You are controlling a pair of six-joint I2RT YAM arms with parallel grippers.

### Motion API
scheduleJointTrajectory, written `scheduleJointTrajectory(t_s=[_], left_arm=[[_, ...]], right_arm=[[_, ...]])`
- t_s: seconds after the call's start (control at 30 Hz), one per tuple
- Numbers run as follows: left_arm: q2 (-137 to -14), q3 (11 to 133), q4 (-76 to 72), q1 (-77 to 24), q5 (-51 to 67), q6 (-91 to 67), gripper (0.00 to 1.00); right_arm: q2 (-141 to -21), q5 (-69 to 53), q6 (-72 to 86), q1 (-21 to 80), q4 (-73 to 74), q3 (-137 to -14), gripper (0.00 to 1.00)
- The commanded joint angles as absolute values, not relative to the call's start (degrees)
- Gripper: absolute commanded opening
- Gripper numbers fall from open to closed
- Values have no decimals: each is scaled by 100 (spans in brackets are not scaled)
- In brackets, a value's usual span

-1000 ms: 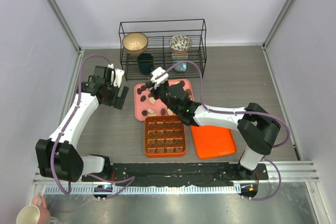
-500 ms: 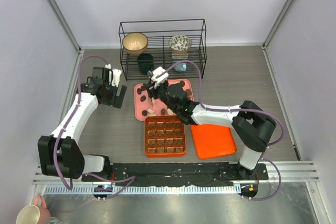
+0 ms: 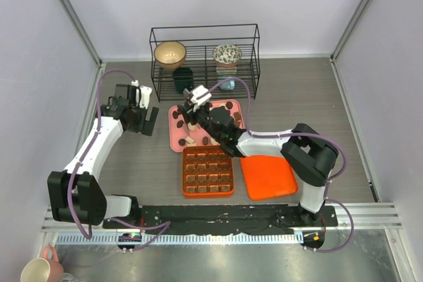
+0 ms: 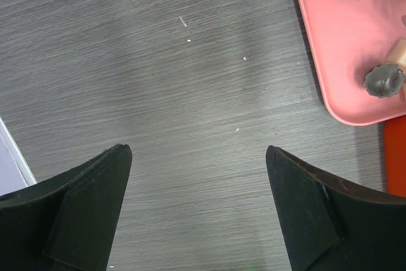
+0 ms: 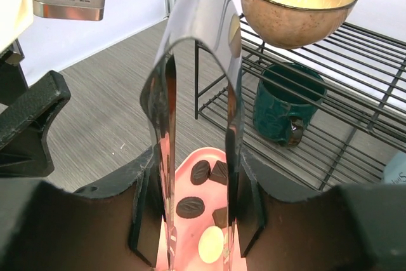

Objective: Pack the chocolate
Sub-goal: Pick up the fake chocolate from the plate.

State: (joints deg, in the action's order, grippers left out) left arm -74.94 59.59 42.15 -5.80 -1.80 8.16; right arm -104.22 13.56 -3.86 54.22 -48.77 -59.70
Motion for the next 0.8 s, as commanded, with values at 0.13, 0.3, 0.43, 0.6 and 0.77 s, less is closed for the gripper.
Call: scheduleJointTrajectory(t_s=[0.13,0.3,0.43,0.6,0.77], left_arm=[[-7199,6012,4096,-545,-105,931,92],[-7172,5994,4087,-536,-105,958,92],[-7181,5950,4078,-545,-70,949,92],[-7111,5924,4113,-536,-53,975,92],[-7066,5915,4148,-545,-35,1002,92]], right_arm=[[-10722,1274,-422,5370,-5642,-6275,46],[-10749,1266,-501,5361,-5686,-6170,46],[-10784,1283,-518,5344,-5774,-6108,45],[-10881,1309,-729,5344,-5827,-6187,45],[-11047,1424,-1081,5344,-6029,-6345,44]])
